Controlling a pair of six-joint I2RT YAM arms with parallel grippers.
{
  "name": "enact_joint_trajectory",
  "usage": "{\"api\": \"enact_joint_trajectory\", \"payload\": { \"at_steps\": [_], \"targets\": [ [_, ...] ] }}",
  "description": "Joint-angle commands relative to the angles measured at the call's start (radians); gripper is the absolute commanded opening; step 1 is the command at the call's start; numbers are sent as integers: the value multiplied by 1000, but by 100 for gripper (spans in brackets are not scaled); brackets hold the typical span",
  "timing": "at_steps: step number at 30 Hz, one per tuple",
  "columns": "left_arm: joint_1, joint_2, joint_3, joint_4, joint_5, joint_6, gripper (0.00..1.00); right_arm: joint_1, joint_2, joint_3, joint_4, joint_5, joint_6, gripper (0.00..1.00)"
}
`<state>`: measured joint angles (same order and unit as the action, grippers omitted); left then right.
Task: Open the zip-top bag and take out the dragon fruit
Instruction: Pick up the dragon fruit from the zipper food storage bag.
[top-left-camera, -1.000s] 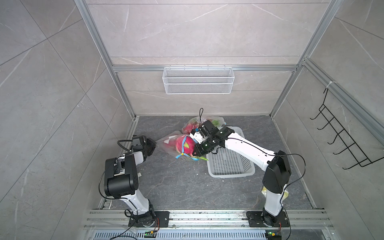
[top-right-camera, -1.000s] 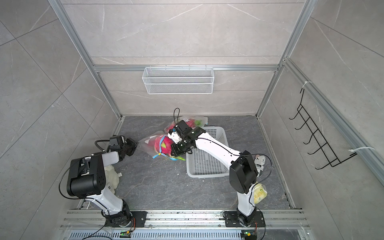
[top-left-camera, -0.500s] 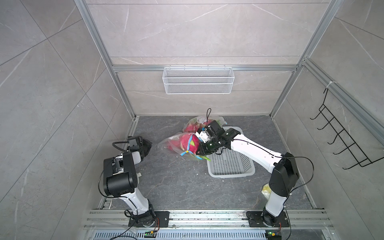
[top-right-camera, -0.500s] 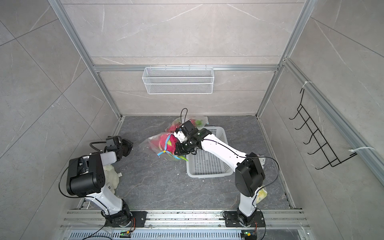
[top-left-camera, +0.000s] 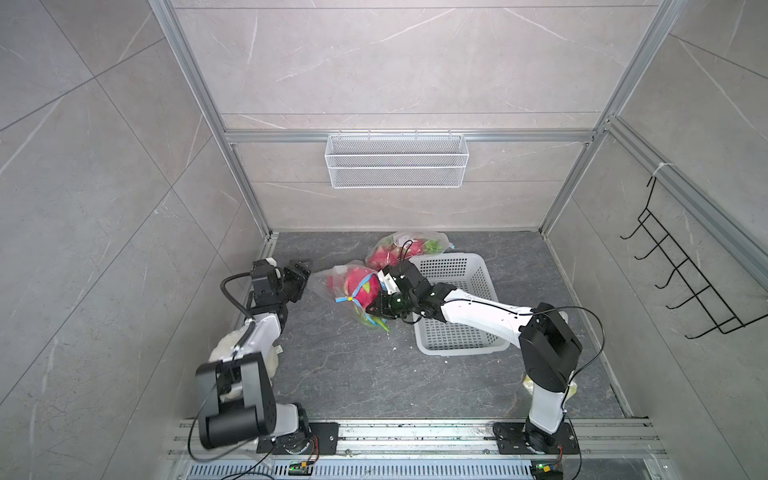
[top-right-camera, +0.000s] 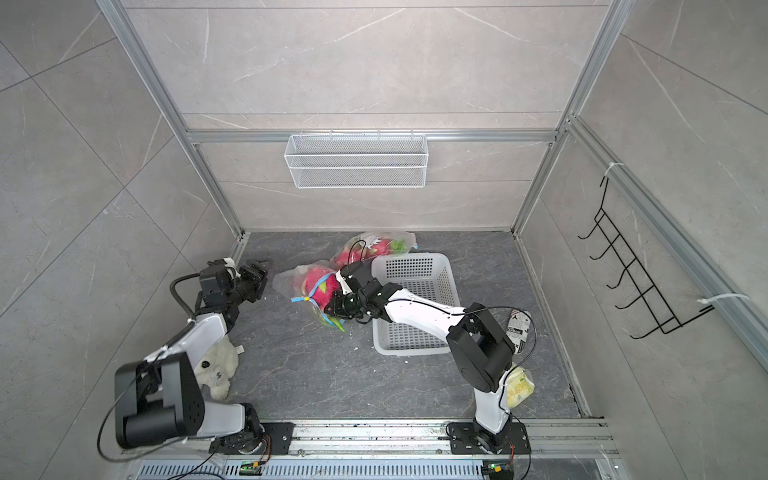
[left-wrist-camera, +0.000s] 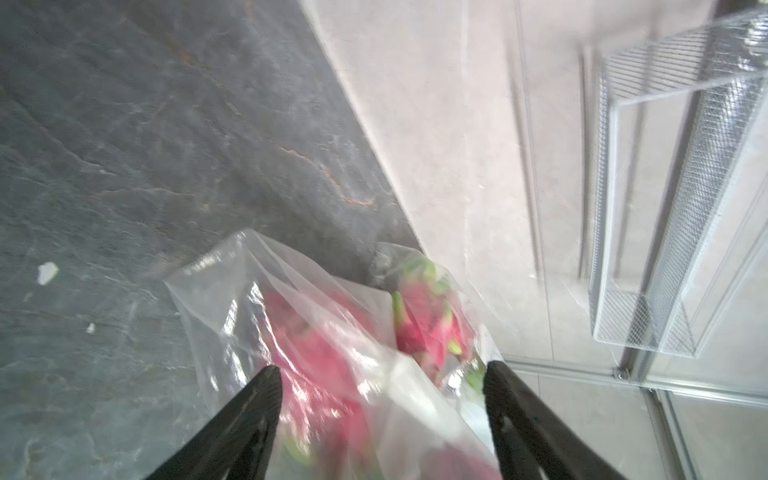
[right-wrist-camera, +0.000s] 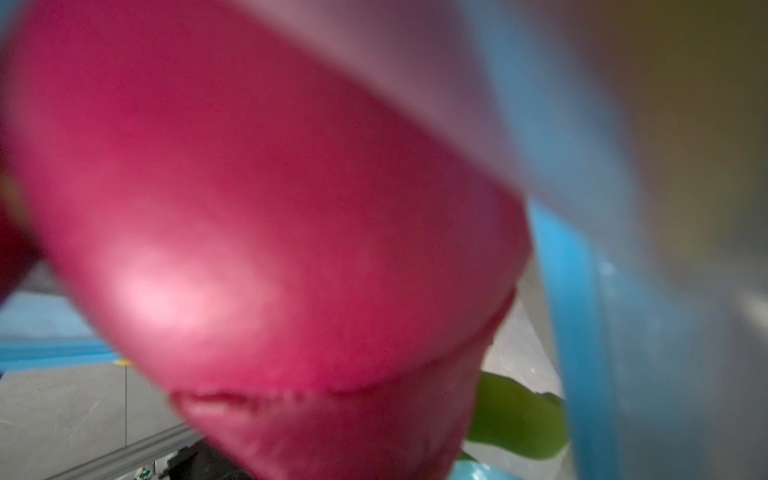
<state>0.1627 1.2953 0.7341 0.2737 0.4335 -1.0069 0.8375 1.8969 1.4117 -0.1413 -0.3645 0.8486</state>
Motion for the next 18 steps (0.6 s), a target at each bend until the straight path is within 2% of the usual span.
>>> {"api": "enact_joint_trajectory", "payload": {
  "at_steps": [1, 3, 7, 11, 18],
  "targets": [
    [-39, -152, -74, -115, 24, -43, 99, 2, -5, 13, 142, 111, 54, 0],
    [-59, -229, -118, -130, 20, -87, 100, 3, -6, 23, 147, 144, 43, 0],
    [-82, -278, -138, -133, 39, -155, 100, 3, 27, 71, 153, 138, 34, 0],
    [-112, -254, -115, -127, 35, -173, 97, 3, 55, 105, 165, 132, 17, 0],
    [-149, -178, -88, 24, 31, -288, 93, 11, 56, 82, 159, 145, 0, 0]
  ]
}}
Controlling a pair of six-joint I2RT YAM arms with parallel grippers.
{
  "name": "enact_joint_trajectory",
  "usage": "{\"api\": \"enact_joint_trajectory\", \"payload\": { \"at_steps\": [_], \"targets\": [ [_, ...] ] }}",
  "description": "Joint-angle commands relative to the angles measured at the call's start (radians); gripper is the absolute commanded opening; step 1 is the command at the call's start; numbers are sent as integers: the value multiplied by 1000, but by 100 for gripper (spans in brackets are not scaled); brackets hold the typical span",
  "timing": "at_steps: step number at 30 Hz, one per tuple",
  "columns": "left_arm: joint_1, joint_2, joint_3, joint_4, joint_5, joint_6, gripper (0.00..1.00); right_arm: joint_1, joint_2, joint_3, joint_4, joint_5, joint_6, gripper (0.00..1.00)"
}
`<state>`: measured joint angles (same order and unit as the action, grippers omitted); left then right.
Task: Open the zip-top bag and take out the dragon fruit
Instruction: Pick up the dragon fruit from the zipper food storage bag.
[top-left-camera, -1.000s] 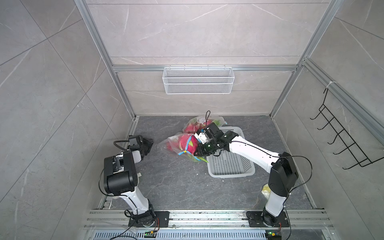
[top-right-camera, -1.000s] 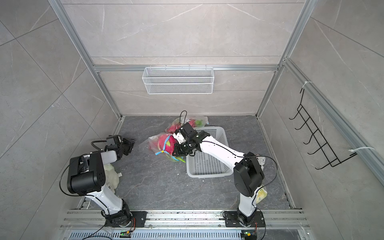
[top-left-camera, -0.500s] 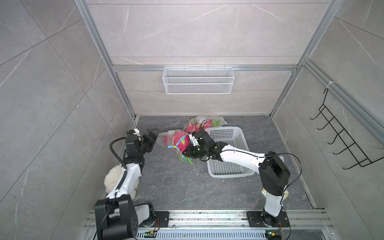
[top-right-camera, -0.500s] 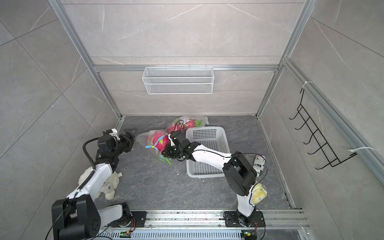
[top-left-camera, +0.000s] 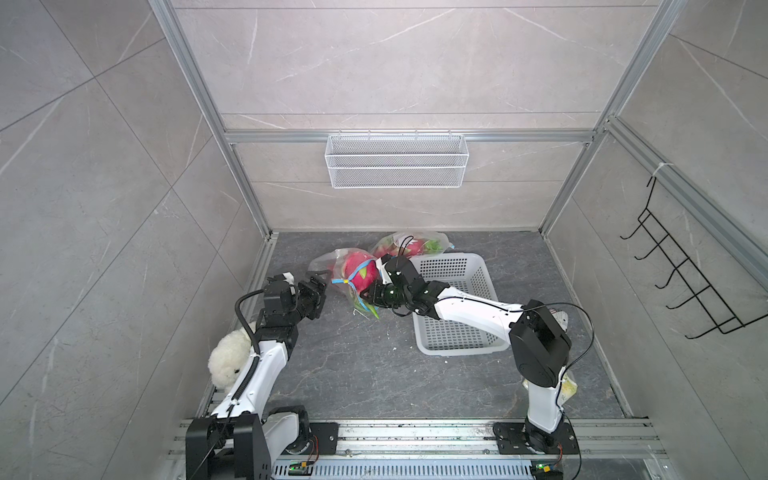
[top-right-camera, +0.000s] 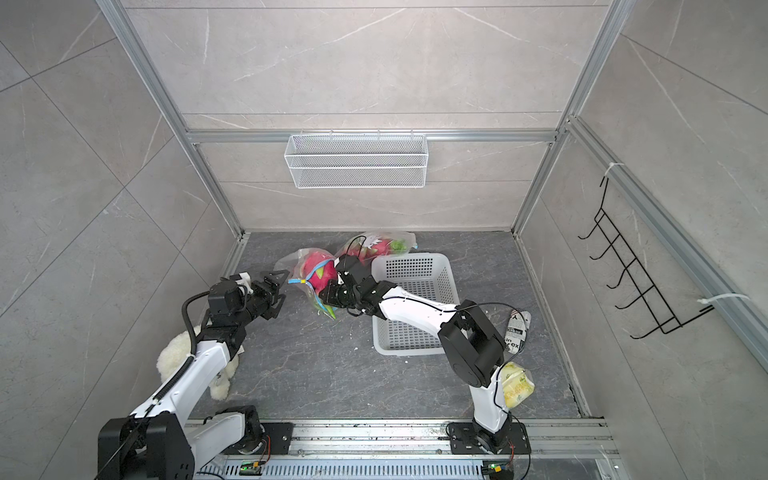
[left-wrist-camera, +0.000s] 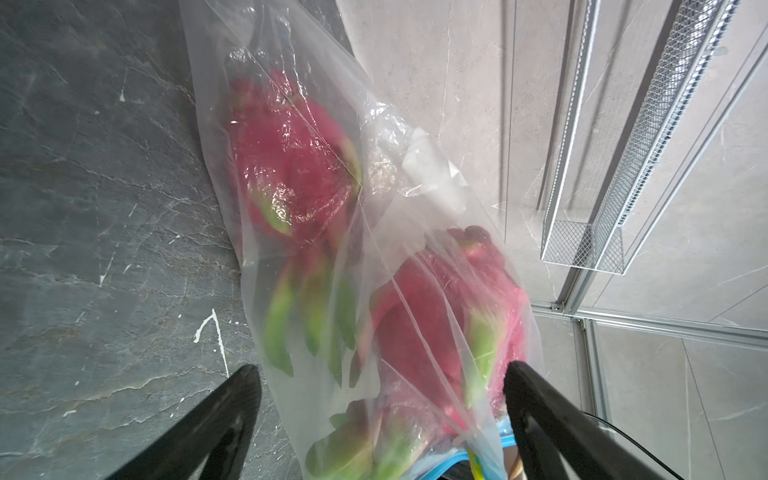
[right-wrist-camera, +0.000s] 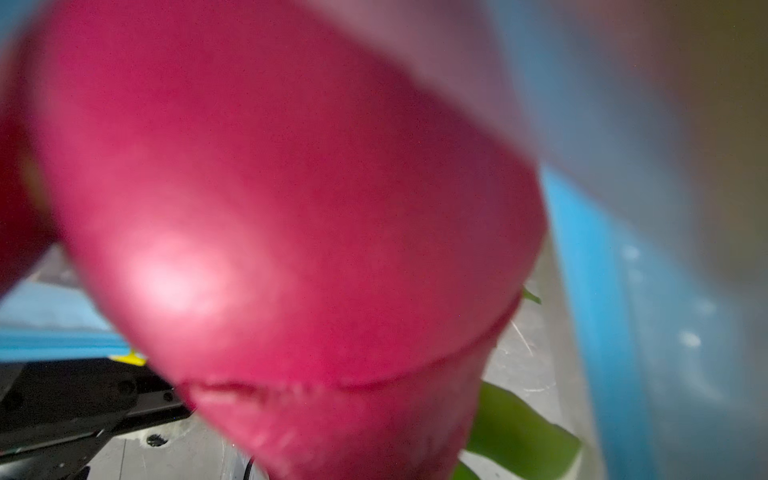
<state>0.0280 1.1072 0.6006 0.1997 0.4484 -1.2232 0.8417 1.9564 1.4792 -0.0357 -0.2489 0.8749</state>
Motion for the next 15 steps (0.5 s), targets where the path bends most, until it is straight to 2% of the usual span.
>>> {"api": "enact_joint_trajectory", "payload": {
  "at_steps": [1, 5, 8, 9, 11, 15],
  "targets": [
    [-25, 15, 52, 108, 15, -83, 92, 6, -5, 5, 63, 36, -27, 0],
    [-64, 22, 49, 137, 11, -119, 84, 6, 3, -1, 75, 39, -29, 0],
    [-77, 16, 24, 174, 3, -143, 67, 7, 7, 1, 76, 43, -36, 0],
    [-79, 13, 20, 173, -1, -146, 61, 6, 9, 3, 73, 43, -37, 0],
    [-81, 13, 12, 175, -8, -150, 41, 6, 10, 4, 71, 43, -42, 0],
    [-82, 23, 18, 173, -10, -144, 8, 6, 7, 0, 66, 43, -46, 0]
  ]
}}
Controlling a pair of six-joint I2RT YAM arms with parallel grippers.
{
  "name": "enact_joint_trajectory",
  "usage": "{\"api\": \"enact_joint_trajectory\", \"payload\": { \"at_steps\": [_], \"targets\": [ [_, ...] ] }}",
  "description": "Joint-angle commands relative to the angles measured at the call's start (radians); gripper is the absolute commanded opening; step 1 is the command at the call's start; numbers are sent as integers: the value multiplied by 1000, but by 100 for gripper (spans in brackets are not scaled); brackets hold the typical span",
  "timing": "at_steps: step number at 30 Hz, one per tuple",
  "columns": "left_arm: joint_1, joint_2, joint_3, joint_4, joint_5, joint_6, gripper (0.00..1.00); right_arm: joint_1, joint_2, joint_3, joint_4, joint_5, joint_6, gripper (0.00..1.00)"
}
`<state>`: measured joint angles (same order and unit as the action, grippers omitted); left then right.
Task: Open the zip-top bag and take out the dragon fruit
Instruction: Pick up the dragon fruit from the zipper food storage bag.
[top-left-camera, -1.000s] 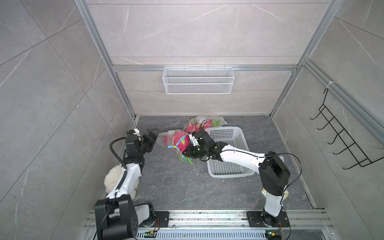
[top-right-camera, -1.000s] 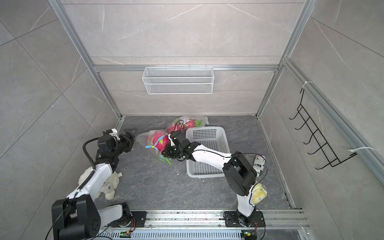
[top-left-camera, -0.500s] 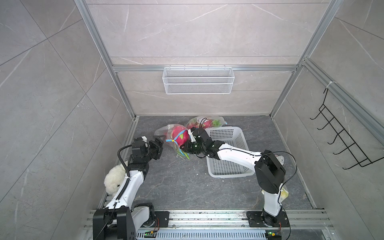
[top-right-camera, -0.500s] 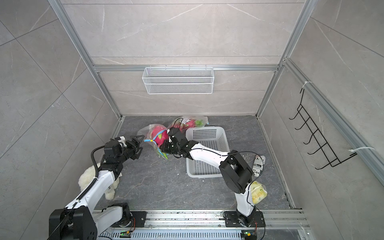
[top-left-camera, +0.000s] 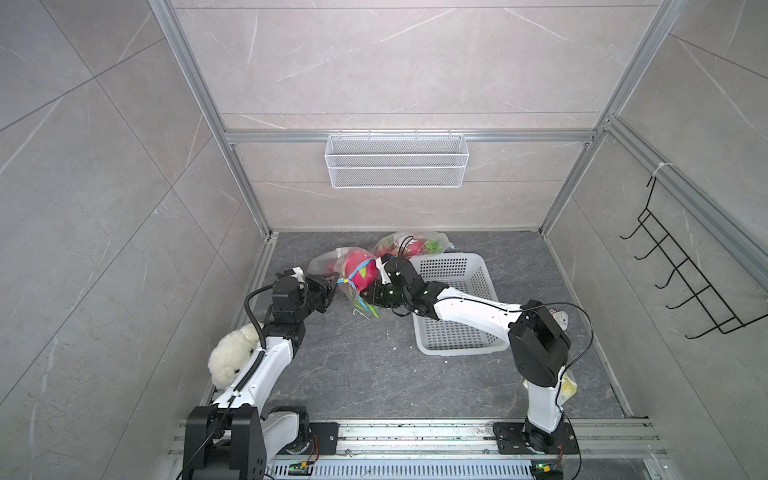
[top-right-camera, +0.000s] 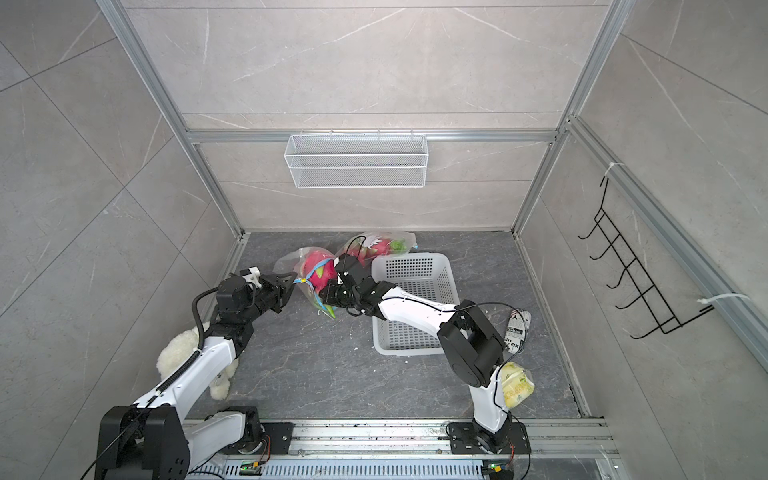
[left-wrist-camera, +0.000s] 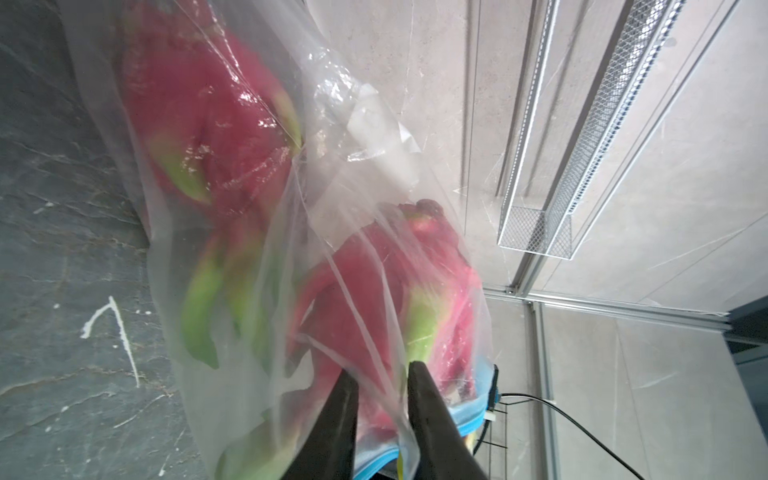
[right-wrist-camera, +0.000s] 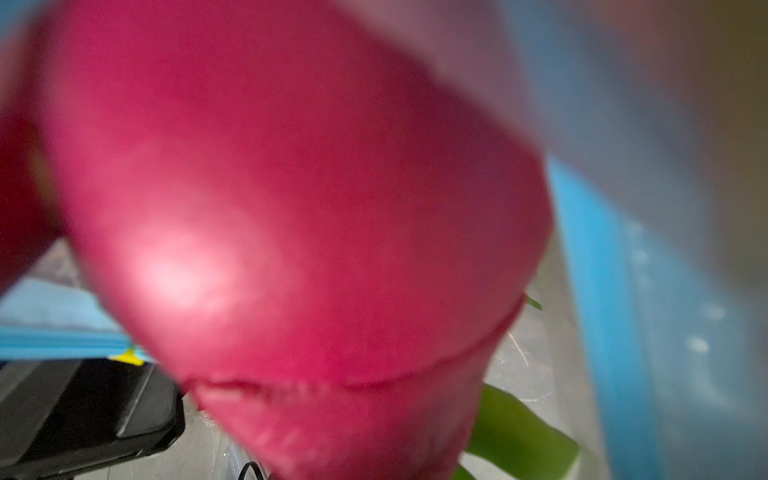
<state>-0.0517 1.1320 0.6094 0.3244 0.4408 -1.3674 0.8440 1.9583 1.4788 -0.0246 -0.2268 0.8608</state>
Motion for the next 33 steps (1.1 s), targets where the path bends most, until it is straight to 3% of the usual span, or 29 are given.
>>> {"api": "enact_joint_trajectory", "payload": {
  "at_steps": [1, 7, 18, 25, 33],
  "targets": [
    [-2, 4, 12, 45, -1, 8, 0, 4, 2, -2, 55, 19, -31, 0],
    [-2, 29, 8, -12, 22, 87, 0, -3, -48, -25, 29, 16, -45, 0],
    [41, -7, 25, -163, 10, 221, 0, 4, -151, -122, -45, 318, -303, 0],
    [41, 18, 47, -171, 23, 243, 0, -32, -172, -145, 19, 60, -102, 0],
    [41, 13, 12, -189, 20, 264, 0, -64, -171, -271, 321, -129, 223, 0]
  ]
}}
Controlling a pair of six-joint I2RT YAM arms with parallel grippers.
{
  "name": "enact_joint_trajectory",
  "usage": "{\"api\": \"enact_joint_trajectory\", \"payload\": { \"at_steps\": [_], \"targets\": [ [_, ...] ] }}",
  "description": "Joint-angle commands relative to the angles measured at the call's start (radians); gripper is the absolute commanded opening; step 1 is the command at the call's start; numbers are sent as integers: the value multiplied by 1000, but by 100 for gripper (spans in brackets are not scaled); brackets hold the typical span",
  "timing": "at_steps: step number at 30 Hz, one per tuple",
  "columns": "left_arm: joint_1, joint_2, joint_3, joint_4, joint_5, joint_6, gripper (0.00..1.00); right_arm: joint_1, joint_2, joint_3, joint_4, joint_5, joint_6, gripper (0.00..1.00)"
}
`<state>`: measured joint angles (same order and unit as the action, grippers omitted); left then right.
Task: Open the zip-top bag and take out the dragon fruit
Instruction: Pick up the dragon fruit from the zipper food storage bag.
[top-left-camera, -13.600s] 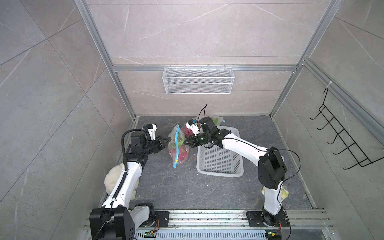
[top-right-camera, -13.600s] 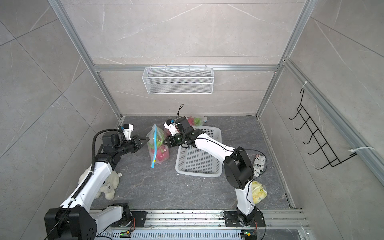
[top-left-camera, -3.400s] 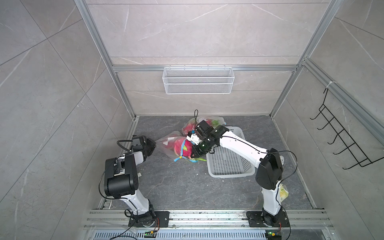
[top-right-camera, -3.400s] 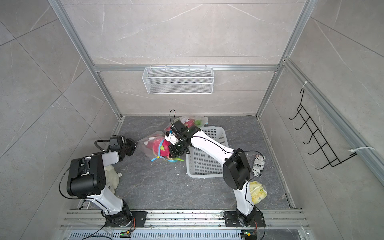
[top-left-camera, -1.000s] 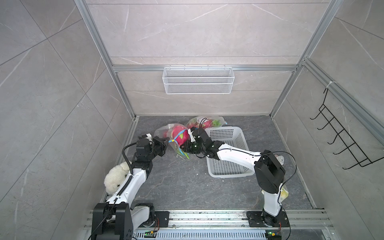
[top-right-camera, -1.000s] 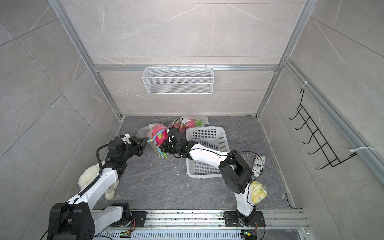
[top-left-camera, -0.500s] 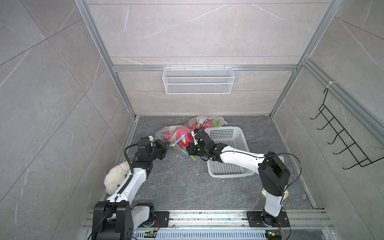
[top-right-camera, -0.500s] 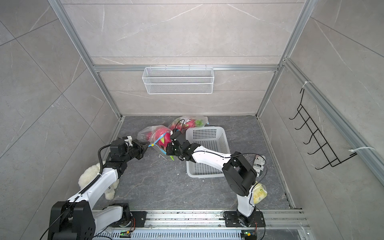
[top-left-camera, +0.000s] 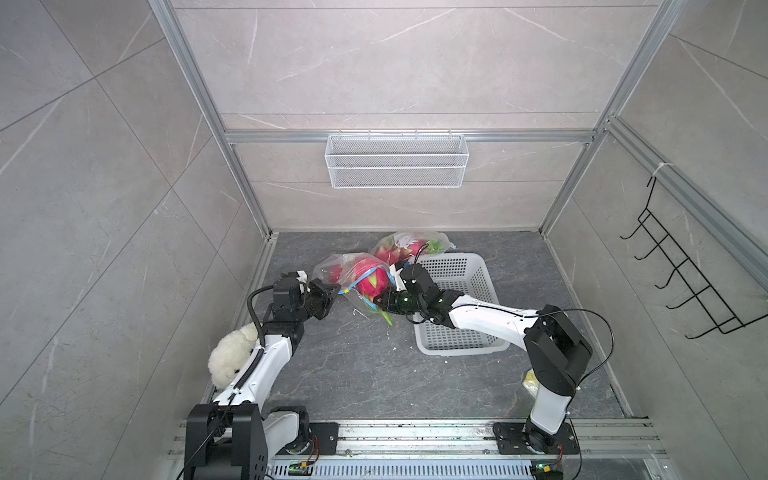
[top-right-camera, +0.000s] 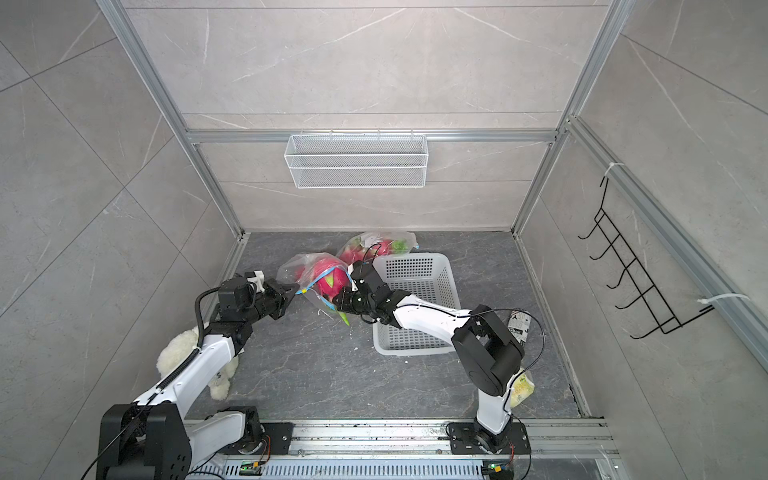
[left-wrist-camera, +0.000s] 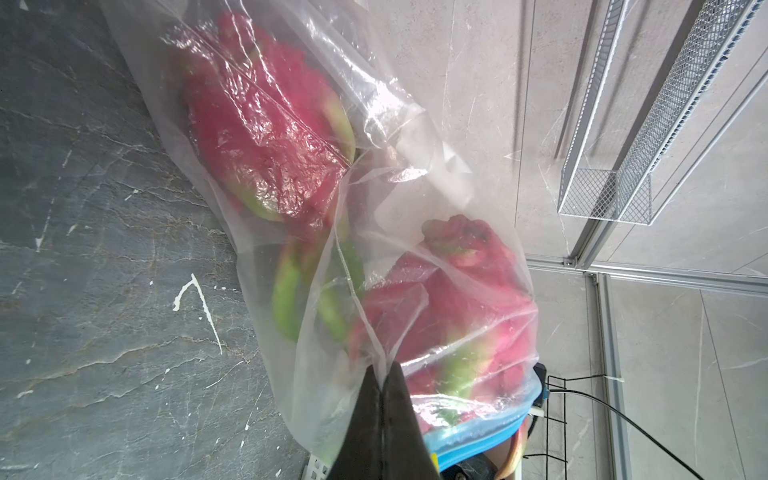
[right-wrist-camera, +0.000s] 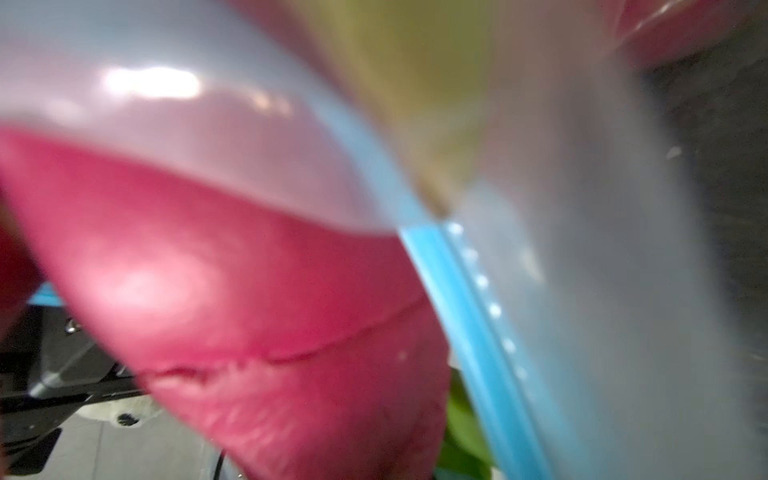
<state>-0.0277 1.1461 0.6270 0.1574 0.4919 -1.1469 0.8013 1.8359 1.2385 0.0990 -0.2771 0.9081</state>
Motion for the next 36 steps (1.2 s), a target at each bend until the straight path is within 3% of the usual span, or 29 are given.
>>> {"api": "enact_joint_trajectory", "payload": {
  "at_steps": [1, 15, 23, 33, 36],
  "targets": [
    [17, 1, -9, -24, -33, 48, 0, -26, -47, -50, 255, -93, 219, 0],
    [17, 10, -33, -12, -48, 59, 0, -37, -30, -97, 517, -283, 522, 0],
    [18, 6, -18, -39, -67, 92, 0, -36, 27, -227, 917, -330, 851, 0],
    [18, -4, 1, -59, -102, 102, 0, -36, -39, -271, 840, -401, 819, 0],
    [20, 4, 16, -59, -129, 111, 0, -35, -80, -287, 738, -429, 747, 0]
  ]
}}
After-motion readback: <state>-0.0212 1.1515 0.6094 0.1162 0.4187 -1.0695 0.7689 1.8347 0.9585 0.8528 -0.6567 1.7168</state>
